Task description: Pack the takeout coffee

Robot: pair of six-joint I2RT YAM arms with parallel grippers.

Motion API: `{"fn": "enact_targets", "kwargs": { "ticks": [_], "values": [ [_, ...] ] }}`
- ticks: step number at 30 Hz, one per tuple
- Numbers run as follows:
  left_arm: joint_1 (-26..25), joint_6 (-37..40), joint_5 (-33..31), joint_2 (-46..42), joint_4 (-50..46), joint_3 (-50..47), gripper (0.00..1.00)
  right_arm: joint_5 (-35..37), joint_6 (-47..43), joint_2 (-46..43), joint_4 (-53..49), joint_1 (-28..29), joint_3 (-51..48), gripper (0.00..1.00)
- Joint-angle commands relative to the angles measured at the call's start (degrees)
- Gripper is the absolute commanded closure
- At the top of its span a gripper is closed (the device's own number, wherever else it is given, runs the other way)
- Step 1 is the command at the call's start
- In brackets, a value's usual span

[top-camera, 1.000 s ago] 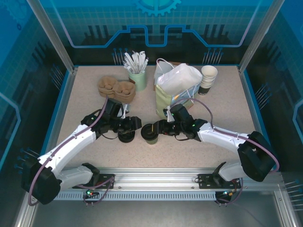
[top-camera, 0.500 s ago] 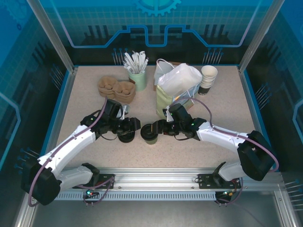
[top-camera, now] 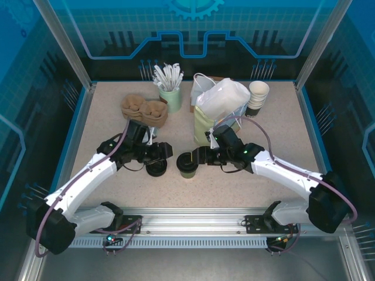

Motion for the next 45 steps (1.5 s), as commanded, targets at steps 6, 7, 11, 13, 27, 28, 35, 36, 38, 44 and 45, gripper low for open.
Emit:
{"fn": "enact_targets", "kwargs": {
  "ticks": [6, 7, 11, 13, 27, 28, 35, 36, 38, 44, 45],
  "values": [
    [4.21, 0.94, -4.95, -2.67, -2.51, 8.09, 0.34, 1.86, -6.85, -9.15, -11.34, -0.12, 7.08, 0.43],
    [4.83, 0.45, -5.87, -2.89, -2.23, 8.66, 0.34, 1.95, -7.59, -10.3, -12.36, -0.38, 7.79, 0.43],
    [6.97, -2.15, -9.42, -3.62, 0.61, 9.58, 0.33, 1.78, -10.51, -14.24, -16.05, -2.24, 10.58, 0.42],
    [7.77, -3.62, -11.34, -4.03, 2.49, 9.38, 0.32, 1.52, -12.11, -16.08, -17.35, -3.47, 11.92, 0.42],
    [14.9, -14.96, -17.78, 0.52, 17.51, 2.95, 0.31, -9.64, -17.92, -26.55, -21.64, -21.9, 11.88, 0.47],
    [15.1, -15.42, -17.72, 1.76, 18.2, 2.95, 0.31, -11.68, -17.72, -26.56, -21.47, -23.81, 11.39, 0.47],
    [15.23, -17.64, -17.52, 10.87, 21.42, 5.42, 0.32, -23.07, -17.39, -25.46, -20.74, -33.63, 10.09, 0.48],
    [15.23, -17.75, -17.52, 12.18, 22.15, 5.88, 0.32, -23.6, -17.55, -25.5, -20.65, -34.33, 9.74, 0.48],
    [15.28, -17.91, -17.94, 14.69, 22.77, 7.02, 0.32, -24.14, -17.82, -25.84, -20.24, -35.09, 8.91, 0.48],
    [15.63, -19.04, -18.18, 21.1, 24.93, 10.75, 0.32, -25.88, -17.37, -25.39, -18.59, -35.85, 7.02, 0.48],
    [15.72, -19.31, -18.23, 22.09, 24.97, 11.34, 0.32, -25.83, -17.56, -25.18, -18.74, -35.93, 7.08, 0.48]
  ]
}}
